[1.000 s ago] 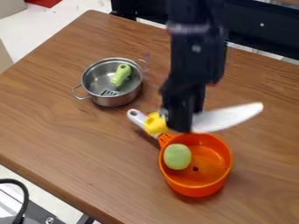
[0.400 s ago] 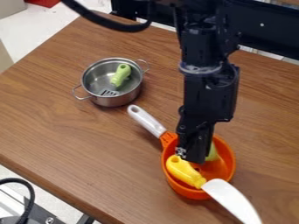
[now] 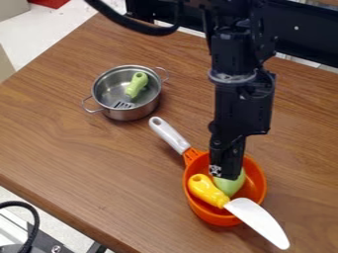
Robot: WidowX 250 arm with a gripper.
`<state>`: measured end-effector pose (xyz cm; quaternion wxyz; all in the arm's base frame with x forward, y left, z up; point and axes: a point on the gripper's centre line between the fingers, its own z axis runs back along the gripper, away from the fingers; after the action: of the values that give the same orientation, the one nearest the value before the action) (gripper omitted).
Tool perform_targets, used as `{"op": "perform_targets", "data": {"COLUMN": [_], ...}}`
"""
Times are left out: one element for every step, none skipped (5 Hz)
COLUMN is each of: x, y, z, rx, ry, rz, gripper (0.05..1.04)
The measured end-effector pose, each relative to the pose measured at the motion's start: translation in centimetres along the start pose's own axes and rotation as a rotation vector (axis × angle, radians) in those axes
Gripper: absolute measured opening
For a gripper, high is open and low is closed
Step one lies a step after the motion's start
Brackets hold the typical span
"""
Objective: Put the knife in the orange pan
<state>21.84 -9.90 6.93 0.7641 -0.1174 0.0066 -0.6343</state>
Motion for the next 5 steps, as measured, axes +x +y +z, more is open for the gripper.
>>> {"op": "perform_targets", "data": {"x": [-0.08,-0.47,-0.44,-0.35,-0.43], "y": [0.06,-0.14,-0.18,0.06,0.12], "z": [-0.03,-0.13,-0.1,0.22,0.45], "rx": [0.005,0.01,0.01,0.079,0.147], "ry": [0.004,0.06,0.061,0.028,0.004], "rz": [0.022,0.039,0.045,0.08,0.149], "gripper": [0.197,0.437,0.736,0.979,0.996]}}
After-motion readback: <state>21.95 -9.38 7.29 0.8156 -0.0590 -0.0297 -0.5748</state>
